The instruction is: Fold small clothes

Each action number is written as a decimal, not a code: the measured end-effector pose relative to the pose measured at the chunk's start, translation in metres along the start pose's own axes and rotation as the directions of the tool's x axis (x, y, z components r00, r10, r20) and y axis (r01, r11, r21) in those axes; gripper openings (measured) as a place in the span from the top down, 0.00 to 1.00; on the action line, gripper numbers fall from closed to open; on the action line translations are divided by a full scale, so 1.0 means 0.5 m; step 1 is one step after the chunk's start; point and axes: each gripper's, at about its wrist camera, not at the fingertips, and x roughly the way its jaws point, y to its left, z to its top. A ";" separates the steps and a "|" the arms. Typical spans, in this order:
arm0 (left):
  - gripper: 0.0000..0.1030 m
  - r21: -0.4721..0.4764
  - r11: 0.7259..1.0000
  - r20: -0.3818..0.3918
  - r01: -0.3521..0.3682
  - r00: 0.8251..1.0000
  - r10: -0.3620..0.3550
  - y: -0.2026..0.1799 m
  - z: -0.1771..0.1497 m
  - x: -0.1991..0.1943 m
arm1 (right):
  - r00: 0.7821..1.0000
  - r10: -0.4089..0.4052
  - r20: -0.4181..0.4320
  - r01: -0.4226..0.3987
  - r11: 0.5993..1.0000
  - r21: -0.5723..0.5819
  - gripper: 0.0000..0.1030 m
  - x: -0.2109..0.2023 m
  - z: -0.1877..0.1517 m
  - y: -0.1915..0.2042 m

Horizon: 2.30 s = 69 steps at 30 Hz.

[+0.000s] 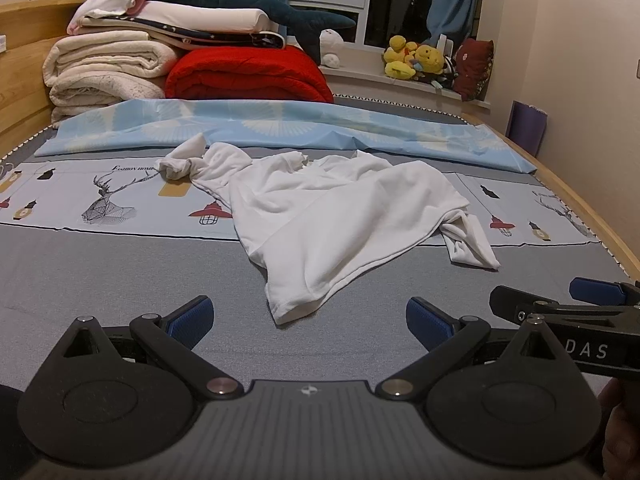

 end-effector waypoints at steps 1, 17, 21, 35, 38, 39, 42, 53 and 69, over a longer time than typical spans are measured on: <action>0.00 0.000 1.000 0.000 0.000 1.000 0.000 0.000 0.000 0.000 | 1.000 0.000 0.000 0.000 1.000 0.001 0.04 0.000 0.000 0.000; 0.00 0.001 1.000 0.001 0.000 1.000 0.000 0.000 -0.002 0.001 | 0.999 -0.018 -0.027 0.017 1.000 -0.023 0.04 -0.001 -0.001 0.001; 0.00 0.003 1.000 0.001 0.001 1.000 -0.001 -0.001 -0.003 0.003 | 0.999 -0.020 -0.032 0.019 0.999 -0.028 0.04 0.000 -0.001 0.002; 0.00 0.011 1.000 0.004 -0.003 1.000 0.003 -0.008 -0.010 0.008 | 0.999 -0.028 -0.018 0.027 0.999 -0.047 0.07 0.008 -0.011 0.001; 0.09 0.013 1.000 0.011 -0.015 1.000 0.015 -0.006 -0.009 0.014 | 0.998 -0.067 -0.006 0.066 0.993 -0.100 0.18 0.005 -0.004 -0.002; 0.22 0.015 1.000 0.012 -0.018 1.000 0.018 -0.004 -0.010 0.018 | 0.998 -0.068 0.002 0.068 0.993 -0.096 0.21 0.002 0.000 -0.004; 0.60 0.043 0.998 0.002 -0.036 0.999 0.036 0.001 -0.010 0.038 | 0.998 -0.060 0.032 0.061 0.997 -0.050 0.38 -0.008 0.020 -0.025; 0.58 -0.074 0.997 -0.173 -0.008 0.985 -0.005 0.088 0.026 0.265 | 0.987 -0.075 0.145 0.084 0.995 -0.058 0.43 0.070 0.172 -0.204; 0.96 0.019 0.967 -0.214 0.253 0.946 -0.243 0.122 0.130 0.325 | 0.987 -0.130 -0.099 0.129 0.991 -0.015 0.76 0.161 0.148 -0.276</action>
